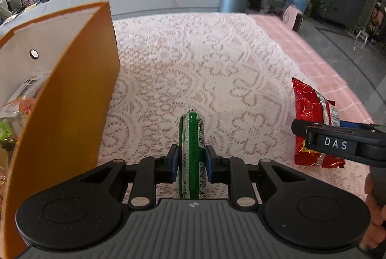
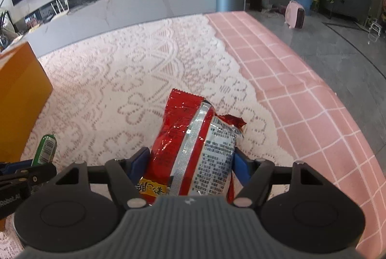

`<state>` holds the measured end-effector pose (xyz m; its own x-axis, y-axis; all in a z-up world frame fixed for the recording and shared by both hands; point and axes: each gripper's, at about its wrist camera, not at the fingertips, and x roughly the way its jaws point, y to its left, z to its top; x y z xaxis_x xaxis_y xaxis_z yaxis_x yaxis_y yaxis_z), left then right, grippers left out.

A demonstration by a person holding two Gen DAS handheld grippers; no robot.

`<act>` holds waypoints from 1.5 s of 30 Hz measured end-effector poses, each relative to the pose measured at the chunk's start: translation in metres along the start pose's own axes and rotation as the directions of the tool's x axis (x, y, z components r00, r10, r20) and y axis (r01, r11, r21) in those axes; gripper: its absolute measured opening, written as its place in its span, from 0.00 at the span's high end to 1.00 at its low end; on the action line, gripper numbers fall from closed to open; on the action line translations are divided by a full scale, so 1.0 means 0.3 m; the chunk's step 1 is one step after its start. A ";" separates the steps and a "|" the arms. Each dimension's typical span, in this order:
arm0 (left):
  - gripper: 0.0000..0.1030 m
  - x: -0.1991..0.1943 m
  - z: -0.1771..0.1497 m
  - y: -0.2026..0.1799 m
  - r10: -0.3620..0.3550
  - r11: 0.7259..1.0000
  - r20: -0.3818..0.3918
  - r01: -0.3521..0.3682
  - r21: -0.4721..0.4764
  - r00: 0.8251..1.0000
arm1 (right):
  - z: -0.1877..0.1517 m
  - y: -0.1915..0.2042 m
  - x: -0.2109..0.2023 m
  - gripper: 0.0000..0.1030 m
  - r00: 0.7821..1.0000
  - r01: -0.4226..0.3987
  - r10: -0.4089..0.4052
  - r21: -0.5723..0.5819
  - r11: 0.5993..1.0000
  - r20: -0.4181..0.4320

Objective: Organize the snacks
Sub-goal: 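Carry the green sausage and red chip bag with both tools over the box, then open both tools to drop the sausage and chip bag into the box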

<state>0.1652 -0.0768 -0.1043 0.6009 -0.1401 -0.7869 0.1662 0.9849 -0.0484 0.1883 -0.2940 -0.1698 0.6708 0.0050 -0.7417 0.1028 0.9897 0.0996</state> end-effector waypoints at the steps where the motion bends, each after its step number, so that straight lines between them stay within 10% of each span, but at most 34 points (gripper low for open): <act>1: 0.76 -0.014 0.004 0.005 -0.008 1.000 0.007 0.008 -0.009 1.000 | 0.003 0.003 -0.014 0.32 1.000 -0.003 0.003 0.000 1.000 0.013; 10: 0.76 -0.191 0.050 0.053 -0.075 0.995 0.100 0.081 -0.060 0.992 | 0.021 0.050 -0.145 0.32 0.990 -0.011 0.021 -0.075 0.997 0.141; 20: 0.76 -0.386 0.107 0.243 -0.060 0.987 0.183 0.085 -0.136 0.981 | 0.100 0.297 -0.352 0.32 0.949 -0.201 0.257 -0.279 0.939 0.180; 36: 0.77 -0.381 0.194 0.651 -0.017 0.973 0.117 0.044 -0.227 0.993 | 0.174 0.850 -0.331 0.32 0.899 -0.408 0.434 -0.478 0.778 -0.061; 45: 0.77 -0.222 0.229 0.769 0.013 0.984 0.030 -0.007 -0.179 0.999 | 0.179 1.046 -0.148 0.32 0.936 -0.331 0.335 -0.605 0.724 -0.112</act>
<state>0.2172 0.1529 -0.0209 0.6263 -0.1307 -0.7686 0.0194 0.9882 -0.1522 0.2303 0.0088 -0.0701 0.5795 0.3519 -0.7350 -0.5925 0.8012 -0.0836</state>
